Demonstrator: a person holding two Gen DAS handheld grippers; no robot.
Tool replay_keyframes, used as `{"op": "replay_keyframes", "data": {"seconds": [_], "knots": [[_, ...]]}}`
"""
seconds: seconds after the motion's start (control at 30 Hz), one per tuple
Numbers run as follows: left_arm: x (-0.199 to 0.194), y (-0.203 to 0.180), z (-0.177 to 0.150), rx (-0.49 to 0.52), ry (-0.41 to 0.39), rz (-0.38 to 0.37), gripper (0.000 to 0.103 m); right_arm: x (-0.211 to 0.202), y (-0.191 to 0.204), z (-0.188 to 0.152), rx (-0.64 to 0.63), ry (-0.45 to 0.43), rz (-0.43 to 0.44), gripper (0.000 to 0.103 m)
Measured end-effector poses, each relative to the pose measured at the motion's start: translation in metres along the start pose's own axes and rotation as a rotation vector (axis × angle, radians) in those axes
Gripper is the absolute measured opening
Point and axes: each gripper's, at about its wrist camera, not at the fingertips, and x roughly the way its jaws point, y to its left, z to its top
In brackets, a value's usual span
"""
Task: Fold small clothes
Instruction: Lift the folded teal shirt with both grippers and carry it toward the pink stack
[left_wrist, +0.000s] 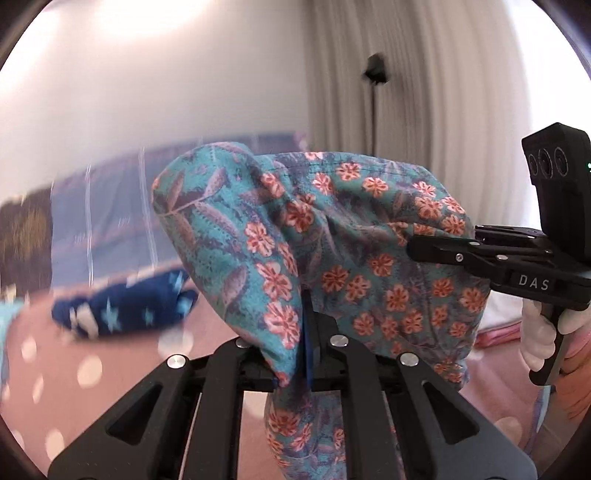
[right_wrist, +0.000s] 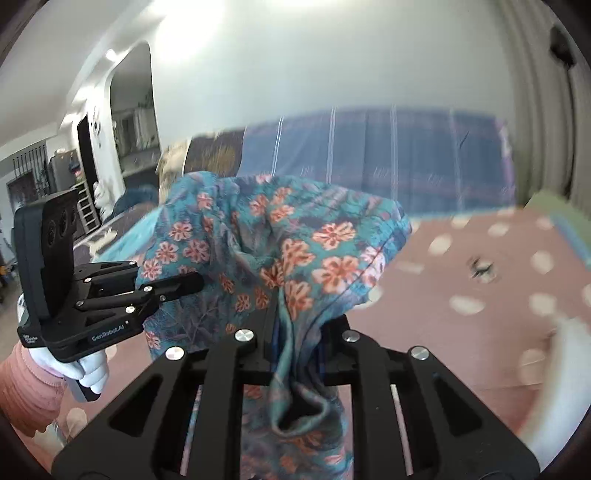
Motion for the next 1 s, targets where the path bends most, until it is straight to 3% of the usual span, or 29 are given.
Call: {"op": "replay_keyframes", "data": {"seconds": [0.2,0.37,0.8,1.0], "knots": [[-0.02,-0.055,0.038,0.105,-0.081,-0.059,0.01,-0.091,0.008,0.01,-0.052,-0.167,-0.143,0.014],[-0.02,-0.108,0.063,0.166,-0.117,-0.145,0.01,-0.152,-0.004,0.008,-0.047,-0.235,-0.247,0.014],[0.028,-0.234,0.096,0.254,-0.098,-0.384,0.01,-0.268,-0.084,-0.03,0.101,-0.267,-0.524,0.014],[0.037,-0.281,0.104,0.307,-0.104,-0.442,0.01,-0.297,-0.106,-0.042,0.129,-0.272,-0.633,0.014]]}}
